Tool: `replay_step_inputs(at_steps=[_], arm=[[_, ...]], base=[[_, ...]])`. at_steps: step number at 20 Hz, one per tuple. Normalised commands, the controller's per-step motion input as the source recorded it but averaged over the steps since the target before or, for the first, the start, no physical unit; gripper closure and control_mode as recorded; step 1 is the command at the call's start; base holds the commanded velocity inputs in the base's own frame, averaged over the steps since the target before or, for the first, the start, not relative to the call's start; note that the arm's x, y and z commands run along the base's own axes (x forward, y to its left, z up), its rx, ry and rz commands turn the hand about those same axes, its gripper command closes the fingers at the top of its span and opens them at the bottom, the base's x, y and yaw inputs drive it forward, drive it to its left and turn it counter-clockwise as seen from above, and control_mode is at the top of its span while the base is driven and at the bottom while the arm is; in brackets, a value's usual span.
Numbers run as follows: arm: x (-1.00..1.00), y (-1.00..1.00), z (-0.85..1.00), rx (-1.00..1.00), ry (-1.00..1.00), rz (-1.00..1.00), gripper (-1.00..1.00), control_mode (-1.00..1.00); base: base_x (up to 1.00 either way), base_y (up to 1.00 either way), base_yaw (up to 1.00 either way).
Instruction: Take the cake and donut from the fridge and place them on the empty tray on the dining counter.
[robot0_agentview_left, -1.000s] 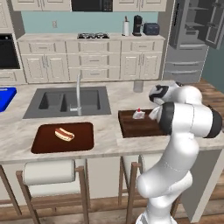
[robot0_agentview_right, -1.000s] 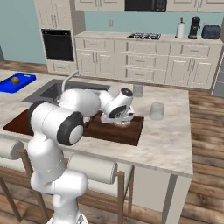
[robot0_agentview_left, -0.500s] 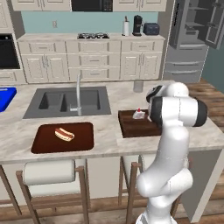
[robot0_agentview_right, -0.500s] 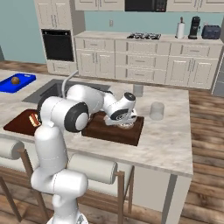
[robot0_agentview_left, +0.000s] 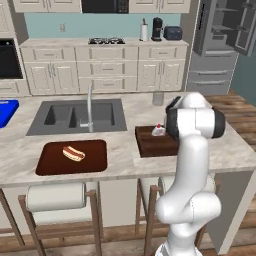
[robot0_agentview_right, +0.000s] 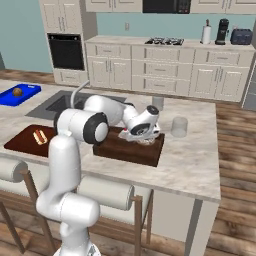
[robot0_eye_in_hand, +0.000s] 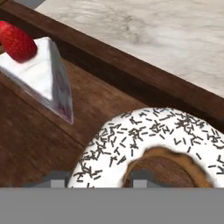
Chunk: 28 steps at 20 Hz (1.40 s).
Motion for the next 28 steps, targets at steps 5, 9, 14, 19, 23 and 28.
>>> replay_step_inputs(at_steps=[5, 9, 14, 19, 23, 28], arm=[[0.07, 0.00, -0.04, 0.00, 0.00, 0.00, -1.00, -1.00], [-0.24, 0.00, 0.00, 0.00, 0.00, 0.00, -1.00, -1.00], [-0.46, 0.00, 0.05, 0.00, 0.00, 0.00, -1.00, -1.00], [-0.36, 0.02, 0.66, 0.00, 0.00, 0.00, -1.00, -1.00], [-0.18, 0.19, 0.95, -0.02, 0.00, 0.00, -1.00, -1.00], [-0.57, 0.01, 1.00, -0.02, -0.01, -0.01, -1.00, -1.00]], base=[[0.00, 0.00, 0.00], [0.00, 0.00, 0.00], [0.00, 0.00, 0.00], [0.00, 0.00, 0.00], [0.00, 0.00, 0.00], [0.00, 0.00, 0.00]])
